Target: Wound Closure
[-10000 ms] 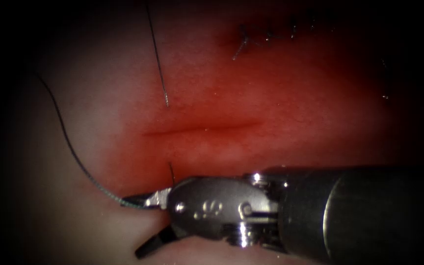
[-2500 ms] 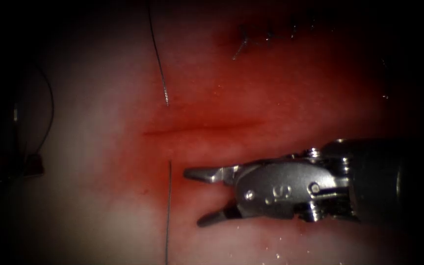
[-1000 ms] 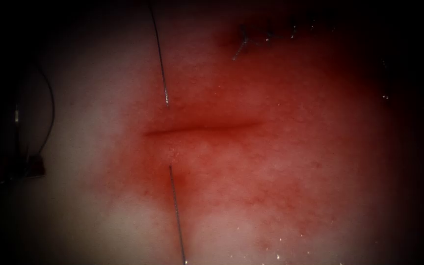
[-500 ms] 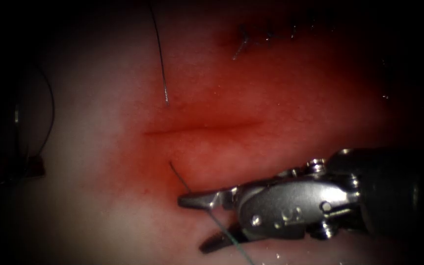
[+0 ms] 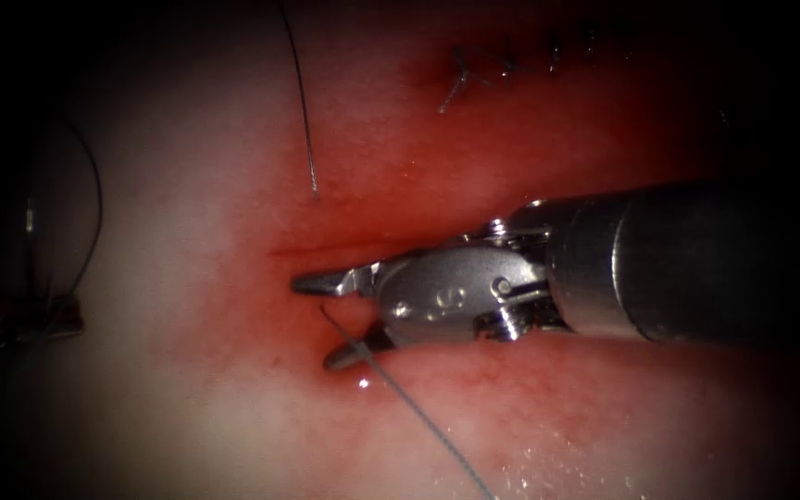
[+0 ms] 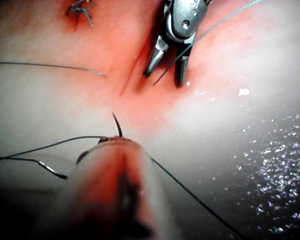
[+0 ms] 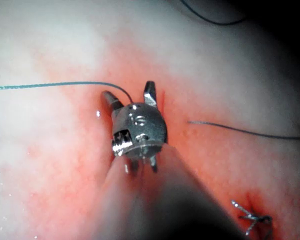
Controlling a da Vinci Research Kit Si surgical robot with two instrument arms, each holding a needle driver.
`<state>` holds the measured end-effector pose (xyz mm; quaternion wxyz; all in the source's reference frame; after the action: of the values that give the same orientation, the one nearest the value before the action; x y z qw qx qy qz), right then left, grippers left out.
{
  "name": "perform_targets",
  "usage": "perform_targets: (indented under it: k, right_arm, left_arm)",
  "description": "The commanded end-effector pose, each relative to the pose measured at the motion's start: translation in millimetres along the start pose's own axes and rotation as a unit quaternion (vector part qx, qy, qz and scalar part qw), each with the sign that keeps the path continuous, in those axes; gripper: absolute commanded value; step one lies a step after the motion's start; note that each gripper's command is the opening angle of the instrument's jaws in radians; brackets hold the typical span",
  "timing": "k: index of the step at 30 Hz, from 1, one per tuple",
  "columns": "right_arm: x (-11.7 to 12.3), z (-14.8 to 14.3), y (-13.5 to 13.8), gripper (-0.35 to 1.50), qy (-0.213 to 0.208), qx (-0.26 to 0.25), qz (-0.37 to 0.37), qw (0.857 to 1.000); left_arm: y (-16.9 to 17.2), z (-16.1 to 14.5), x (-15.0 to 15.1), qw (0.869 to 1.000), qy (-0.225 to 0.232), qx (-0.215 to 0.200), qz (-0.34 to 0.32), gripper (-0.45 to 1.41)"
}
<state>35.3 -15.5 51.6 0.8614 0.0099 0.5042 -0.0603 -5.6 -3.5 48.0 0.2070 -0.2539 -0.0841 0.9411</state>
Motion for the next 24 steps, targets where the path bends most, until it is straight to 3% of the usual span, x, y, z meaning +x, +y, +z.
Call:
perform_targets:
  k: [1, 4, 5, 6, 7, 8, 14, 18, 24]
  right_arm:
    - [-0.2, 1.2, 0.0, 1.09, 0.001, -0.001, 0.0, 1.0]
    - [-0.4, 1.1, 0.2, 0.94, 0.001, -0.001, -0.001, 1.0]
    - [-0.5, 1.1, 0.2, 0.74, 0.002, 0.0, -0.001, 1.0]
    - [-0.5, 1.0, 0.0, 0.42, 0.004, 0.002, -0.002, 1.0]
    - [-0.6, 0.9, -0.2, -0.25, 0.011, 0.007, -0.003, 1.0]
    - [-0.6, 0.9, -0.4, -0.35, 0.015, 0.018, -0.005, 1.0]
    - [-0.3, -0.2, -1.8, -0.35, -0.005, 0.052, -0.016, 0.999]
    - [1.8, -3.2, -6.1, -0.35, 0.008, 0.07, -0.038, 0.997]
    - [8.4, -7.9, -13.1, -0.35, 0.008, 0.097, -0.054, 0.994]
  left_arm:
    - [0.1, 0.8, 0.2, 1.0, 0.0, 0.0, 0.0, -0.45]
    - [0.1, 0.8, 0.2, 1.0, 0.0, 0.0, 0.0, -0.45]
    - [0.1, 0.8, 0.2, 1.0, 0.0, 0.0, 0.0, -0.45]
    - [0.1, 0.8, 0.2, 1.0, 0.0, 0.0, 0.0, -0.45]
    - [0.1, 0.8, 0.2, 1.0, 0.0, 0.0, 0.0, -0.45]
    - [0.1, 0.8, 0.2, 1.0, 0.0, 0.0, 0.0, -0.45]
    - [0.2, 0.8, 0.1, 1.0, 0.0, 0.0, 0.003, -0.45]
    - [0.2, 0.8, 0.1, 1.0, 0.0, 0.0, 0.003, -0.45]
    - [0.3, 0.9, 0.2, 1.0, 0.0, 0.0, 0.002, -0.45]
